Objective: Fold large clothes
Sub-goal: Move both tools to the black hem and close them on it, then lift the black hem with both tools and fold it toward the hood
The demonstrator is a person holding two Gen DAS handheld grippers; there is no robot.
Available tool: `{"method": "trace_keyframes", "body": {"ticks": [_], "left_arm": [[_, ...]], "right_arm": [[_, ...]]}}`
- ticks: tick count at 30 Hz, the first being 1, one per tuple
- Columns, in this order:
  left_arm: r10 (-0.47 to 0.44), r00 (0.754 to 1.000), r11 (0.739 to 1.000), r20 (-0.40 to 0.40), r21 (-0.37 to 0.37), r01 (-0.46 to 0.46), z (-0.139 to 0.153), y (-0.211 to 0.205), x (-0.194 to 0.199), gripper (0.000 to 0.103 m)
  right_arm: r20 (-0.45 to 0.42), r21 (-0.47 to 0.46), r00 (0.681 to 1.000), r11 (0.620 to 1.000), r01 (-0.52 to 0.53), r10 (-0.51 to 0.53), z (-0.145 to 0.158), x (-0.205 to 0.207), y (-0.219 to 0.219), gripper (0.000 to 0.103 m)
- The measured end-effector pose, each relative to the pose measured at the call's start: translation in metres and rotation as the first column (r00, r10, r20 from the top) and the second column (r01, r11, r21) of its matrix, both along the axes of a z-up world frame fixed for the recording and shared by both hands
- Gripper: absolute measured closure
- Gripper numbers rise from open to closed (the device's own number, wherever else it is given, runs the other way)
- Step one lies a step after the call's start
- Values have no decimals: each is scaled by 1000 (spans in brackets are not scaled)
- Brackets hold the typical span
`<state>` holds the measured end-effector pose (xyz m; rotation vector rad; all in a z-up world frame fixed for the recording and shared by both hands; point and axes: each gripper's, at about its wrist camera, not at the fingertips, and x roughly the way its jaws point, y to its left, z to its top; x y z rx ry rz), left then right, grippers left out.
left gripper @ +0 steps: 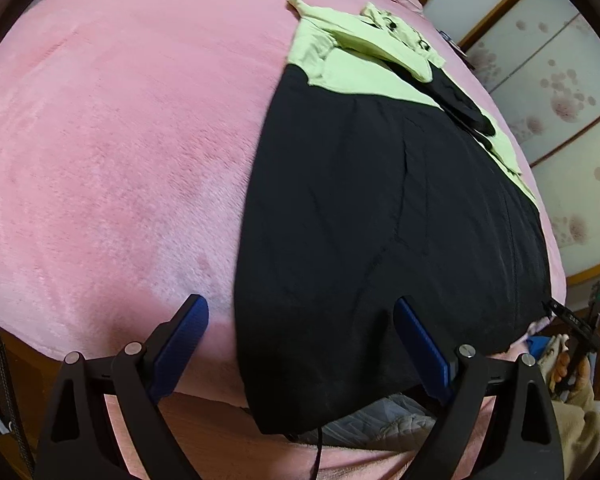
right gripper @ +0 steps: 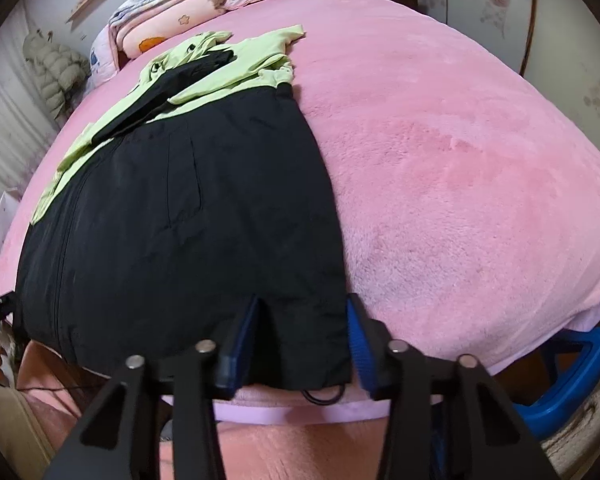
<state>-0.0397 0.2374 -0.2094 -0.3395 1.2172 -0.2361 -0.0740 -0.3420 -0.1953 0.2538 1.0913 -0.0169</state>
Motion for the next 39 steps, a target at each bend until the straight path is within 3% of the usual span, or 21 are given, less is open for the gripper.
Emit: {"method": "trace_keyframes", "body": {"ticks": [10,12,14,15,16,20,24,29,34,39], "left_arm": [[-52,998,996,-28,72,54,-12,-16,0,12],[-39,999,995,-22,94,41,-10,-19,-1,31],[-22,1000,997,-16,69,23,-4,-20,1,83],[-10,1000,998,-17,55,11,-2,-21,2,94],[10,1000,1000,-26,21,-9,2,-18,3,95],[40,999,999,-25,-31,-41,21,-21,7,99],[39,997,995,61,-91,-33,64,-29,13,100],[123,977,975,175,-205,-86,124,-24,37,100],[232,949,950,212,-262,-173,160,-8,79,100],[337,917,915,212,-305,-265,174,16,138,100]], "right_arm": [[-14,27,1000,1000,15,-14,-12,3,-3,61],[-21,18,1000,1000,12,-11,-12,5,-1,62],[-22,11,1000,1000,3,-2,-10,5,1,71],[-18,16,1000,1000,-5,5,-8,5,1,80],[-13,22,1000,1000,-16,16,-4,4,2,86],[13,27,999,999,-47,46,13,2,6,89],[97,84,994,994,-63,55,48,3,5,90],[254,170,966,982,-88,42,105,16,3,90],[369,225,929,968,-108,18,156,52,1,90],[405,268,914,960,-81,-36,182,110,-10,90]]}}
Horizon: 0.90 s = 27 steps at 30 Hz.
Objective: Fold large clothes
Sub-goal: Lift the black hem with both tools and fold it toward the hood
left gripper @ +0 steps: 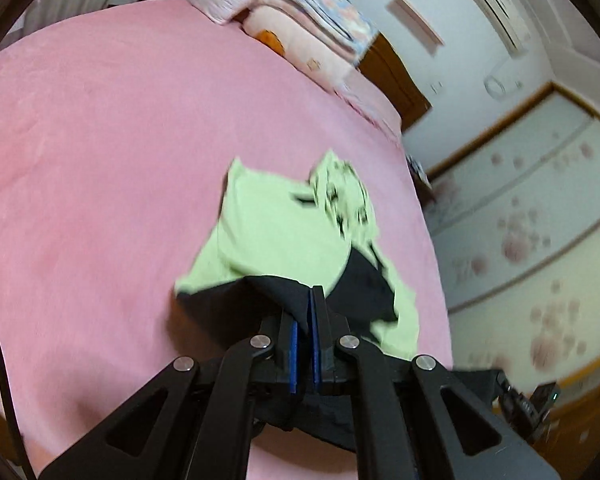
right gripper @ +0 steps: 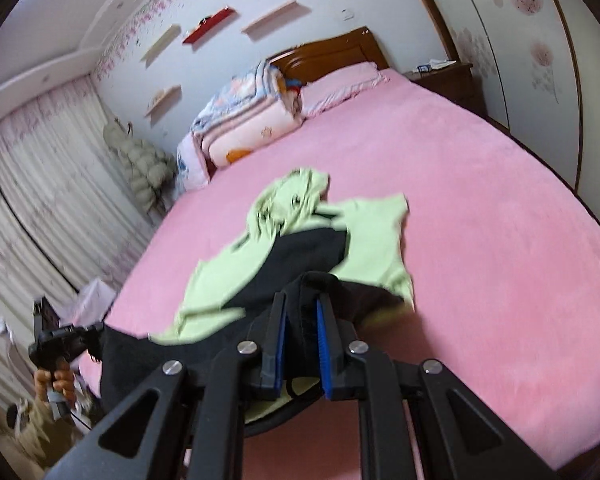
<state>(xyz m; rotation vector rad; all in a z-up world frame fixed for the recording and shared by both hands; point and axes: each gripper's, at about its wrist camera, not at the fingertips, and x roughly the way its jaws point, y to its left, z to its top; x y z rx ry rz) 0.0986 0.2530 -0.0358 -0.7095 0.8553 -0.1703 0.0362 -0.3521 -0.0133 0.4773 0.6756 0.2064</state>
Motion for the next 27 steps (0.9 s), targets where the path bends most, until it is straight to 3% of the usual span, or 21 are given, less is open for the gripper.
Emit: {"method": "trace_keyframes", "body": {"ticks": [7,10,16,18,20,22,27], "left_arm": [[69,997,997,-21,32,-69,-17,-5,115,100],[96,993,994,-63,51,-93,-44,-12,166,100],[114,973,990,-199,110,-93,-119,-23,249,98],[137,961,988,-241,102,-115,-141,-22,260,92],[141,953,990,-267,58,-130,-156,-17,268,71],[129,956,992,-263,26,-127,-163,-13,271,66],[-57,983,996,-177,56,68,-159,-17,269,55]], "right_arm": [[-54,67,992,991,119,-115,-12,120,-25,90],[-114,79,981,983,168,-159,-37,176,-34,90],[-285,33,931,969,247,-228,-117,268,-32,88],[-328,17,915,967,255,-236,-138,280,-29,86],[-373,3,892,961,278,-257,-154,293,-30,83],[-402,43,880,955,293,-252,-164,297,-37,76],[-313,37,932,979,203,-181,-149,279,-44,55]]}}
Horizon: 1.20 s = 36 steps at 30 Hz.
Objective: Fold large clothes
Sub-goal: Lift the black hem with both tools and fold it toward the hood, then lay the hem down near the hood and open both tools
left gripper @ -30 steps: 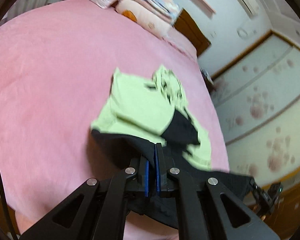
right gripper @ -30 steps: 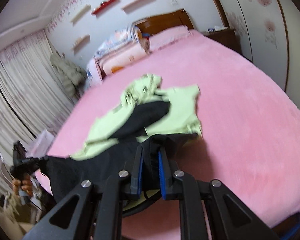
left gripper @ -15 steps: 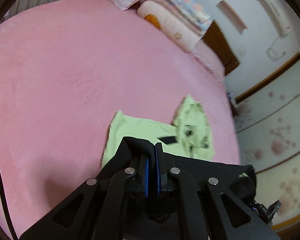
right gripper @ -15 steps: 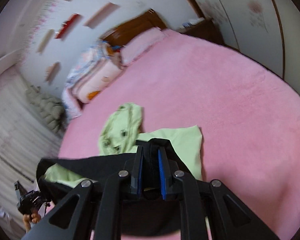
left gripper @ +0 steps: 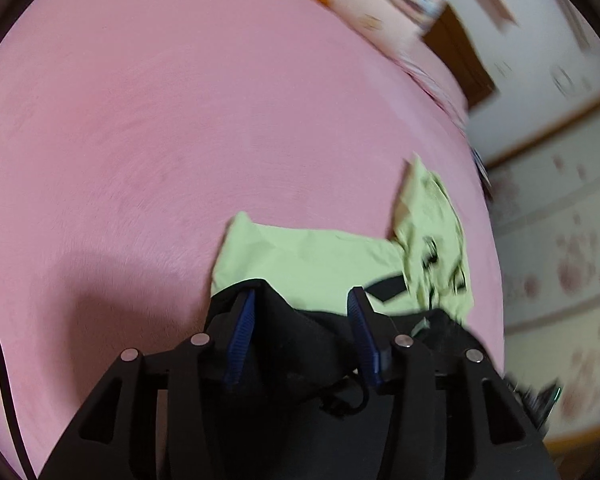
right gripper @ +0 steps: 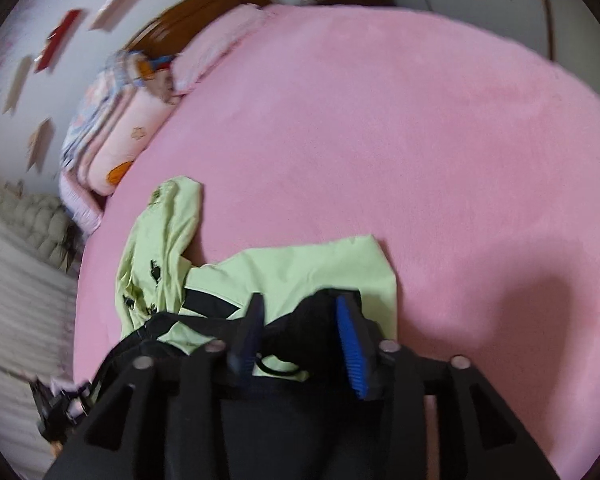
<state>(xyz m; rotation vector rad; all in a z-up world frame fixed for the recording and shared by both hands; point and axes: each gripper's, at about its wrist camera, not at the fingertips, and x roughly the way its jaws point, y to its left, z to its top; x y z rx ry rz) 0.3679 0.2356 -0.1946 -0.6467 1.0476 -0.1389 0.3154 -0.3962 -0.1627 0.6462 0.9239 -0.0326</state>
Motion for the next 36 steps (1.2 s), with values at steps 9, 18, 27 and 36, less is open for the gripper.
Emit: {"method": "trace_keyframes", "body": {"ticks": [9,18,27,36], "left_arm": [[-232,961,972,148,65,225,27,-2,-19,49],[-461,880,865,116,277,417,28,-28,-28,48],[-633,774,669,8,508,542,17,-47,-41,48],[-608,794,556,7,718,420,6,-54,-23,48]], "right_arm": [[57,-199,970,955,-222,237,25,-9,19,45],[-58,-382,950,873,-305,307,2,10,45,45],[-71,-346,958,894,-286,279,-15,24,38,45],[-82,-354,963,896,-267,255,-20,43,37,44]]}}
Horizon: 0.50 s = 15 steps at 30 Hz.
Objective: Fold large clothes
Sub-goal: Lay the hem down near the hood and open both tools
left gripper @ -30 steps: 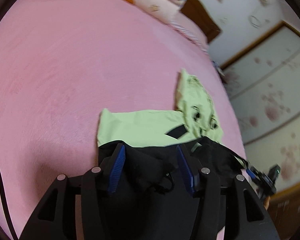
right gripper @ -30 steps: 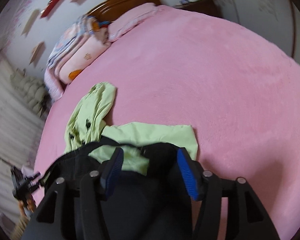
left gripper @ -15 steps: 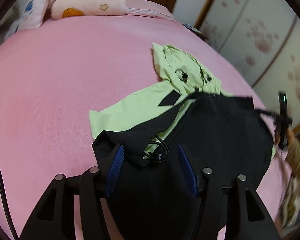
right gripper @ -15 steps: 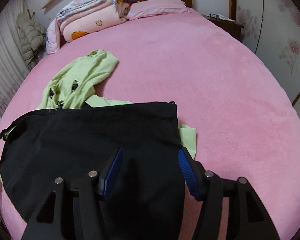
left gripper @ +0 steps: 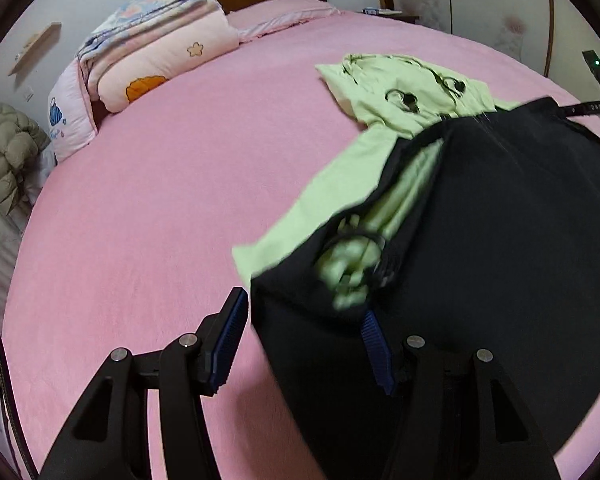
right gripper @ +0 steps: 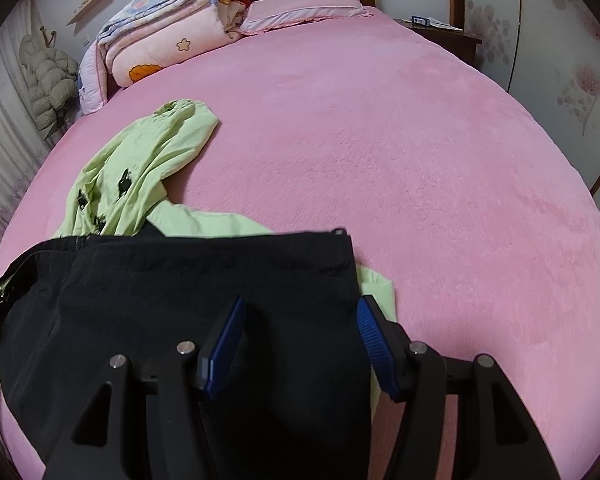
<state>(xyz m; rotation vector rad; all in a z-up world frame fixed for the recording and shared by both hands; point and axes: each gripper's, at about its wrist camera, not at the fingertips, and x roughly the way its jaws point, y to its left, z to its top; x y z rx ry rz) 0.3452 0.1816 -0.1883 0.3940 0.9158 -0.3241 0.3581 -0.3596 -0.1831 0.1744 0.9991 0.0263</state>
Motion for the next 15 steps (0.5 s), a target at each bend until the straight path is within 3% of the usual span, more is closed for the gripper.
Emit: {"method": "trace_keyframes", "body": {"ticks": [6,8,9,11,12,13,15], "left_arm": [[-46,998,999,-42,-23,45,-8,-18,32,52],[-49,997,997,-65,-67,44,-9,-19,40,77],[-41,996,996,-73,-85,35,-10,-21,43,79],[-19,998,995,-54,-94,14,-9,-22,44,84],[-5,999,995,-41,-96,1,-7,-21,45,85],[9,999,995,-38,-100,-13,-6,-22,45,86],[46,999,993,-27,-106,-48,-3,-25,48,86]], "right_arm": [[-14,34,1000,999,17,-16,-6,14,-3,39],[-8,52,1000,999,17,-17,-7,15,-5,39],[-8,55,1000,998,20,-19,-8,14,-6,43],[1,37,1000,999,29,-29,-9,13,-6,59],[4,20,999,999,40,-40,-9,12,-7,79],[7,25,999,999,42,-42,-8,11,-10,88],[26,38,999,998,47,-48,-5,9,-12,89]]}}
